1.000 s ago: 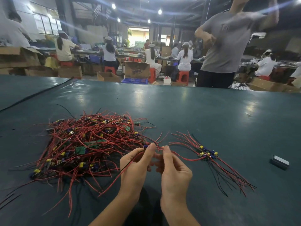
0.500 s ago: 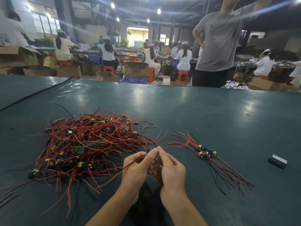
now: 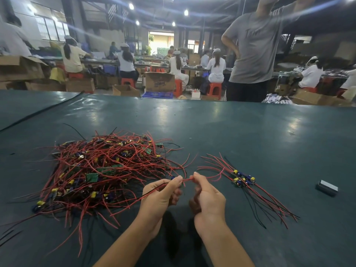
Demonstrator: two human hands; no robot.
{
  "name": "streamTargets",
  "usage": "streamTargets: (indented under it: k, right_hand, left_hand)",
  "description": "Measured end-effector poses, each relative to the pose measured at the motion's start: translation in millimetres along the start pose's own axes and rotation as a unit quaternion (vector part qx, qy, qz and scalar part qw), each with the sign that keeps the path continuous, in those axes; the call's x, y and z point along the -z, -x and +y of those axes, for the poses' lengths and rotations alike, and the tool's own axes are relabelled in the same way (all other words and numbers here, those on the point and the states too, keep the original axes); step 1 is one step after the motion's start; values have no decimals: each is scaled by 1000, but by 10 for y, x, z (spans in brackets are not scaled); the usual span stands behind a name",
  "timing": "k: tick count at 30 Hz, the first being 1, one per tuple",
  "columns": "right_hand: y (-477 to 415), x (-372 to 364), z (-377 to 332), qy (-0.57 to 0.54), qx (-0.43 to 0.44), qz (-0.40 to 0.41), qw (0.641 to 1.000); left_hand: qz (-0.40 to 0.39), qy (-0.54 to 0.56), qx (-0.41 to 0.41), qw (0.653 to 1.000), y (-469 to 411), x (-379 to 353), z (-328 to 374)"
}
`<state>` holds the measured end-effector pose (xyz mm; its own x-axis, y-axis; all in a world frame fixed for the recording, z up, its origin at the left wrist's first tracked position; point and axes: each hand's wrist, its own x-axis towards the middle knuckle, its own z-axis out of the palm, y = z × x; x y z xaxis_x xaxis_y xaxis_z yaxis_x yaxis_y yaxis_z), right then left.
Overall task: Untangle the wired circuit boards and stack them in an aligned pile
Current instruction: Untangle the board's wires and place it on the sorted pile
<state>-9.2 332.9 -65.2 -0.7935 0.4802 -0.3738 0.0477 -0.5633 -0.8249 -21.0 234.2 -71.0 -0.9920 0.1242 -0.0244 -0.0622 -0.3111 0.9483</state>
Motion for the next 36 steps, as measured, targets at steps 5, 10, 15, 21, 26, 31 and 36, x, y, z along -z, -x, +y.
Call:
streamTargets:
  k: [5,10,15,21,26,31,36]
  right_hand:
    - [27,-15,43,3,26,-59,998]
    - [135,-84,169,34,55,-127,990]
    - [107,-82,175,-21,38,-72,996]
    - [110,-52,145,-64,-1,-63,996]
    - [122,-52,127,-96,-12,-38,995]
    - [84,-16,62,-129,-12,-8,991]
    - [103,-45,116,-90,12,-38,995]
  left_hand:
    - [-1,21,13,1000,-10,47,10]
    - [2,34,13,999,0,84,23]
    - [9,43,5,999,13,17,33]
    - [1,48,14,999,19,-16,1]
    - [-21,30,22,999,41,-57,-16]
    - [-23,4,16,1000,71,-99,-18]
    - [-25,18,30,999,61,-41,-23]
